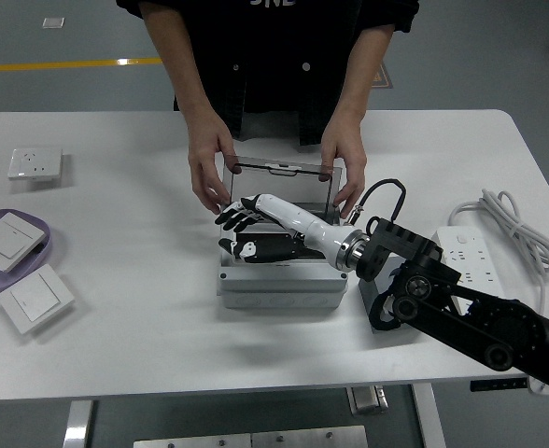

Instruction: Pick up the cylinder from the cube,place it in the box,flap close box

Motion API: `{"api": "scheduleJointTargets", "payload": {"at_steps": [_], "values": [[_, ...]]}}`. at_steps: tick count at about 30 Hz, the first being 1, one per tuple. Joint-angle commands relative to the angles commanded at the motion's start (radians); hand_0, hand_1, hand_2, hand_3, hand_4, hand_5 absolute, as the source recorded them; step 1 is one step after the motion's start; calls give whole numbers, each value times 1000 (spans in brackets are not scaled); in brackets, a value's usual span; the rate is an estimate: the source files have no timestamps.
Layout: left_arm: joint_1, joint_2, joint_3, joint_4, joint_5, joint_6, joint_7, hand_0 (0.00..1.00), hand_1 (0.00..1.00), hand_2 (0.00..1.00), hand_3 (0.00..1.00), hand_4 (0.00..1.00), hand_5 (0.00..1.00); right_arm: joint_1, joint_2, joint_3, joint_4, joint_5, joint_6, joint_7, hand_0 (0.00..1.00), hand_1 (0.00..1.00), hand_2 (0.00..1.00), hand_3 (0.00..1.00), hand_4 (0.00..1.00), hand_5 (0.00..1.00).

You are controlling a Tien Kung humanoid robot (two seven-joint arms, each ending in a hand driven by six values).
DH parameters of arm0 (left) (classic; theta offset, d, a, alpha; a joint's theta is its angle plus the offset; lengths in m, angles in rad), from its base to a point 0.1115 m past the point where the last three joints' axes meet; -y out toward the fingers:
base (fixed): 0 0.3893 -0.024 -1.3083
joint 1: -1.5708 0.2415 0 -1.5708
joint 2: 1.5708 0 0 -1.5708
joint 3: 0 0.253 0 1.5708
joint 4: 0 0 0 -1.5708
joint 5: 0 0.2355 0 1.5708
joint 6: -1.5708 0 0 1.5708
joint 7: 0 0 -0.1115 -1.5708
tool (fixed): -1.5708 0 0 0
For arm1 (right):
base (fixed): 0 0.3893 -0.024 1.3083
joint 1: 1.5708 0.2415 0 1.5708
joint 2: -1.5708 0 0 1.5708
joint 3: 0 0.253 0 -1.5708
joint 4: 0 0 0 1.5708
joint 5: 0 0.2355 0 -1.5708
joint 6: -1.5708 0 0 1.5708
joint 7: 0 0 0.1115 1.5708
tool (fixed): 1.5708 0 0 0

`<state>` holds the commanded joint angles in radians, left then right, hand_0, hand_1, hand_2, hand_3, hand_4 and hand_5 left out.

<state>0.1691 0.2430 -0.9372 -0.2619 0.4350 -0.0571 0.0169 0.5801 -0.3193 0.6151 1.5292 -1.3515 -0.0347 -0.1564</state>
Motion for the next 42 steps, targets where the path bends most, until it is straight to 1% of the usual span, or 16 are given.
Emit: {"api": "scheduleJointTargets", "payload": {"at_steps": [2, 6, 10, 16, 20, 30, 42], "values": [[0, 0, 0, 0, 0, 0, 0, 616, 654, 627, 648, 723, 177, 0, -10, 21, 21, -1, 0, 1, 796, 689, 687, 696, 661, 410], [0, 1, 0, 0, 0, 0, 0, 616, 654, 627, 648, 722, 176, 10, -24, 60, 38, -5, -3, 4, 786, 686, 687, 697, 667, 400], [-2, 3, 1, 0, 0, 0, 0, 616, 654, 627, 650, 722, 174, 33, -36, 102, 29, -13, -4, 4, 785, 687, 687, 697, 669, 399], [-3, 5, 1, 0, -1, 0, 0, 616, 654, 627, 649, 722, 173, 58, -55, 136, 18, -22, 4, -1, 782, 686, 687, 696, 668, 397], [-2, 5, 3, 1, -2, 0, 0, 616, 654, 627, 649, 722, 173, 69, -62, 143, 13, -24, 7, -3, 782, 686, 687, 696, 668, 397], [-5, 4, 2, 0, -1, 0, 0, 616, 654, 627, 649, 723, 175, 87, -72, 148, -26, -17, 12, -2, 782, 686, 686, 695, 671, 396], [-8, 3, -2, -1, 3, 0, -1, 616, 654, 627, 649, 721, 174, 82, -73, 156, -28, -31, 6, -3, 783, 685, 686, 696, 672, 394]]}}
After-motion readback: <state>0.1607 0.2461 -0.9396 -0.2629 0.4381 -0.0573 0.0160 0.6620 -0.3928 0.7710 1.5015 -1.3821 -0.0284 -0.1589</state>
